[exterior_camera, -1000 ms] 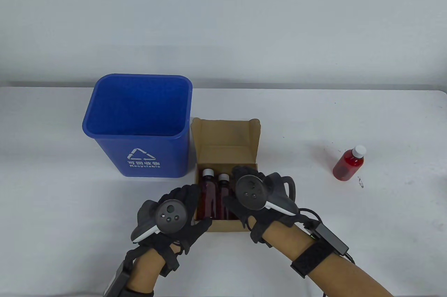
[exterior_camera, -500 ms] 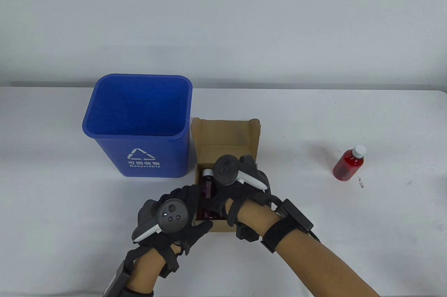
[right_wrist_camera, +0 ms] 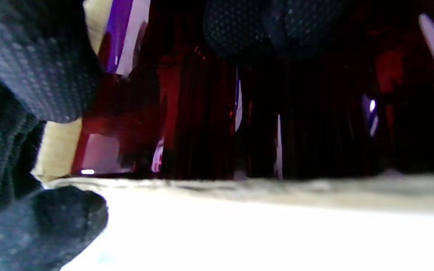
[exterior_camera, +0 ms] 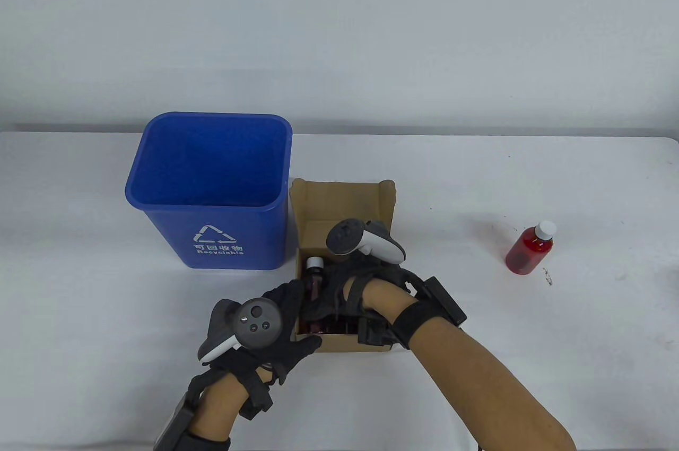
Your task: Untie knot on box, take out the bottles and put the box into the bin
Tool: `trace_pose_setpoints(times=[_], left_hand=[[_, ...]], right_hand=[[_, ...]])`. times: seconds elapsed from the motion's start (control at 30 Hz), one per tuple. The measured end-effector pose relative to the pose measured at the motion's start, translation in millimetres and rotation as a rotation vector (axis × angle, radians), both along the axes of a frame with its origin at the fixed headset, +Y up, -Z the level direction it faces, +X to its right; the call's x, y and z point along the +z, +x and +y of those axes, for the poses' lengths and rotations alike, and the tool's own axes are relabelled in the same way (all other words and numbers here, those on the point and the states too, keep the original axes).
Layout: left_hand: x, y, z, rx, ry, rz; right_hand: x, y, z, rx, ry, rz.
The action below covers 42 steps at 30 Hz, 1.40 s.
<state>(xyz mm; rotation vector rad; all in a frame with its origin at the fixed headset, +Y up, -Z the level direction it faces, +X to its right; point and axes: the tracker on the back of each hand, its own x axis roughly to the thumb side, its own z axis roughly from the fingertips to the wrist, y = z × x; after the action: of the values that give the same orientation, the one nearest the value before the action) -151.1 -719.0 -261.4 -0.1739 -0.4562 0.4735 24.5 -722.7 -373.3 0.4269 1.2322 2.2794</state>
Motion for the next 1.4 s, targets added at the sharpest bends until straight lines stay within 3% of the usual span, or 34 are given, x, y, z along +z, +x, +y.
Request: trace_pose_setpoints(times=[0.13, 0.6, 0.77, 1.07, 1.4], left_hand=[[0.0, 1.6, -2.5, -0.029, 0.002, -0.004], [2.3, 5.3, -4.1, -0.019, 0.01, 0.014], [3.9, 6.2, -3.3, -0.021, 0.025, 0.027], [6.0, 9.3, -1.9, -0.05, 0.045, 0.055], [6.7, 8.4, -2.0, -0.06, 0.04, 0.063]], right_hand=[[1.3, 2.7, -2.5, -0.093, -0.069, -0.032], [8.7, 8.6, 7.6, -0.225, -0.031, -0.067], [18.2, 2.4, 19.1, -0.214, 0.061, -0.008], [28.5, 6.0, 45.0, -0.256, 0.296, -0.057], [23.7, 61.9, 94.7, -0.296, 0.454, -0.232]])
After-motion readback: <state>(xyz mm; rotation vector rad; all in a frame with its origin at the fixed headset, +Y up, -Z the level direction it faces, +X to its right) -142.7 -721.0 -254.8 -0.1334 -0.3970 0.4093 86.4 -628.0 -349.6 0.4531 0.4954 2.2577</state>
